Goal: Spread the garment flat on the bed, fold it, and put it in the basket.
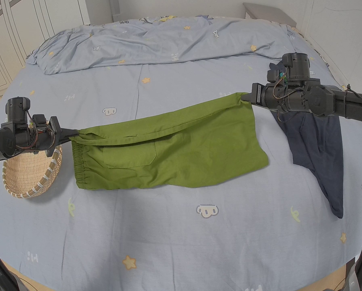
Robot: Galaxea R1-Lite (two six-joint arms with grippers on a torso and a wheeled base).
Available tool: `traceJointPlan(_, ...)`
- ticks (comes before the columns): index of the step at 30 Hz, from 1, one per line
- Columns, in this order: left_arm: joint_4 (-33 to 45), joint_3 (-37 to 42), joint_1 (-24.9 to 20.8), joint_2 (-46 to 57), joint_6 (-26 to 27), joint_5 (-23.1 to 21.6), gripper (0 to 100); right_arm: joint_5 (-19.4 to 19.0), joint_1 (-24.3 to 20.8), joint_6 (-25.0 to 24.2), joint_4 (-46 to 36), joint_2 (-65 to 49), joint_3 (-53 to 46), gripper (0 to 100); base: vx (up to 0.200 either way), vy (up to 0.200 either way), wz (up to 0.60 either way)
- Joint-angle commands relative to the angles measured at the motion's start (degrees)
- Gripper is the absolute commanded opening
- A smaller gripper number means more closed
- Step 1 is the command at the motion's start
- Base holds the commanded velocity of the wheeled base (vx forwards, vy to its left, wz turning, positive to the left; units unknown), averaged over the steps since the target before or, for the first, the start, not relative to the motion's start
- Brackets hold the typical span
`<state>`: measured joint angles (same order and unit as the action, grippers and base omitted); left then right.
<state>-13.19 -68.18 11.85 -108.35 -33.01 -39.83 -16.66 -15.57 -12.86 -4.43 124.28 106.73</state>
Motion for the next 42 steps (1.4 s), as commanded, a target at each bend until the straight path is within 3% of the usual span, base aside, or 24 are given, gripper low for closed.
traceJointPlan(1, 0.0, -0.2, 0.3, -0.5, 0.0, -0.1, 0, 0.0, -0.2, 0.0, -0.1, 1.4, 0.9, 0, 0.000, 0.000, 0.00)
traceJointPlan(29, -0.1, -0.7, 0.5, -1.9, 0.0, 0.0, 0, 2.8, -1.8, 0.6, -0.2, 6.1, 7.1, 0, 0.000, 0.000, 0.00)
traceJointPlan(30, -0.1, -0.8, 0.4, -1.9, 0.0, 0.0, 100, 2.8, -1.9, 0.6, -0.2, 6.1, 7.0, 0, 0.000, 0.000, 0.00)
traceJointPlan(35, -0.1, -0.9, 0.1, -2.1, 0.1, 0.0, 100, 3.6, -2.5, 0.7, -0.1, 6.9, 7.2, 0, 0.000, 0.000, 0.00)
traceJointPlan(36, -0.1, -0.9, 0.1, -2.1, 0.1, 0.0, 100, 3.8, -2.6, 0.8, -0.1, 7.4, 7.4, 100, 0.000, 0.000, 0.00)
traceJointPlan(42, -0.2, -1.1, 0.2, -2.0, 0.1, -0.1, 100, 4.3, -2.9, 0.7, -0.1, 8.0, 7.8, 100, 0.000, 0.000, 0.00)
